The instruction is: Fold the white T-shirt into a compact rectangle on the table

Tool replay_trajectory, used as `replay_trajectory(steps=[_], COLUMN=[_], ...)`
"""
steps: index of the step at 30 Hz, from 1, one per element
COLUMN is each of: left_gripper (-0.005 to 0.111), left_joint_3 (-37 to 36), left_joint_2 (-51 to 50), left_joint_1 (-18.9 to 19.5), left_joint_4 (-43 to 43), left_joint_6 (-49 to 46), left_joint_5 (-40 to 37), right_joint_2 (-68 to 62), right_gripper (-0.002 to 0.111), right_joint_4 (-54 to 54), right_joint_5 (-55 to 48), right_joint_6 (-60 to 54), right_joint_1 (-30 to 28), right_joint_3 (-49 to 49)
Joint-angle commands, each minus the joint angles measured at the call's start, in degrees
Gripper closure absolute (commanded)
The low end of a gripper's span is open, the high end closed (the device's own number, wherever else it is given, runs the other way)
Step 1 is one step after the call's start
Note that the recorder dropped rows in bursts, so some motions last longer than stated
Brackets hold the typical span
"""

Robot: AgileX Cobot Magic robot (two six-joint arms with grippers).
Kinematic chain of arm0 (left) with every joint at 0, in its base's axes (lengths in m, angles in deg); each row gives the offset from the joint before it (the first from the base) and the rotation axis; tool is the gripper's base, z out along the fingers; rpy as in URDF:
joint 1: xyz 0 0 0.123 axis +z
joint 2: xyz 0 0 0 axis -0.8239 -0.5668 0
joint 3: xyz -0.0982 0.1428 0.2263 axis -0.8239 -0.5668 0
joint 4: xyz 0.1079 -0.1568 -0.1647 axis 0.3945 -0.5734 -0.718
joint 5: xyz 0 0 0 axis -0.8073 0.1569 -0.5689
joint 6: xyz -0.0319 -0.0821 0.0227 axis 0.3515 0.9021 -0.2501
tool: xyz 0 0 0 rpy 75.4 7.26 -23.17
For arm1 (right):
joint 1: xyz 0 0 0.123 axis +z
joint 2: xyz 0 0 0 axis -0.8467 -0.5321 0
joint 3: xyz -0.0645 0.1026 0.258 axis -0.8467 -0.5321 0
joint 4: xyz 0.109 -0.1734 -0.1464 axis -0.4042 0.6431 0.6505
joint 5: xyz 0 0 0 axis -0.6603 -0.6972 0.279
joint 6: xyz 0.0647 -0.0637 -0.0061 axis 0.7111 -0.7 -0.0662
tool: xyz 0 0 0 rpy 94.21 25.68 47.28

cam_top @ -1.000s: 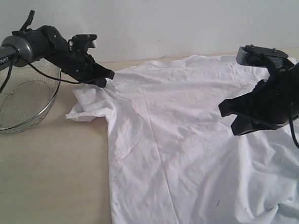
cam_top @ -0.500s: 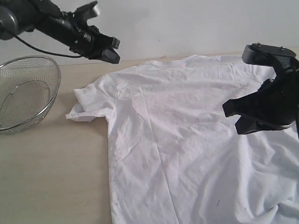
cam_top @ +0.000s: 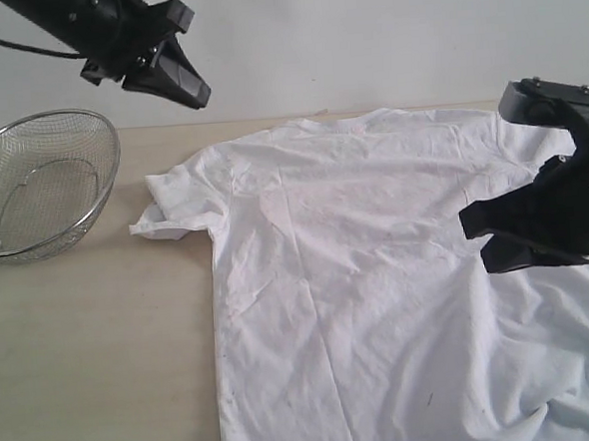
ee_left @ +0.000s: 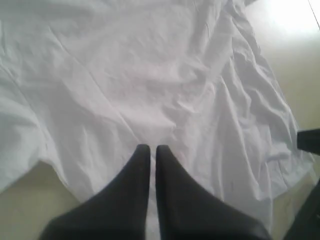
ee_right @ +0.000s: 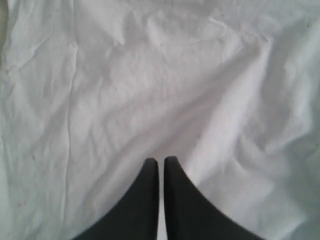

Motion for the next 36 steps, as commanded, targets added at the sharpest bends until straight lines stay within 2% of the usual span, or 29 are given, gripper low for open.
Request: replay_trajectory(steps=[1,6,8,14,17,21,27,36], left_gripper=[0.102,0.102,0.102,0.102,0.102,0.102,0.102,0.102], left_joint_3=[-13.19,-28.32,-33.79,-44.68,-47.14,-48.76,-49.26,-49.26], left_joint_2=[7.11,13.62,15.97,19.77,20.04,20.04,20.04,20.04], left_joint_1=[-2.34,-7.11,-9.55,-16.69,-19.61,-22.00,-22.13,-22.13], left_joint_4=[-0.91,-0.91,-1.12,-2.72,-3.52,-3.41,-3.33,-3.73], left_joint_6=[-0.49,-3.02,-3.84,-6.88,-9.74,-9.86,-11.85,-11.97], left_joint_5=[-1.00,-1.00,2.14,4.02,4.14,7.93,9.62,8.84], right_joint_2=[0.50,0.50,0.50,0.50,0.50,0.50,0.50,0.15], right_gripper=[0.108,0.108,0.108,0.108,0.108,0.108,0.108,0.108], right_joint_4=[4.46,6.44,6.80,12.53,18.66,23.87,25.36,24.96], right_joint_5=[-1.60,-4.75,-7.92,-21.67,-25.32,-22.84,-8.49,-6.88], right_joint_6=[1.76,1.74,1.60,2.20,7.10,13.50,20.33,22.42], right_joint_1=[-0.35,-0.35,-0.35,-0.35,-0.35,-0.35,-0.35,-0.35], right_joint_3=[-0.25,-0.25,-0.25,-0.25,-0.51,-3.63,-12.66,-16.91])
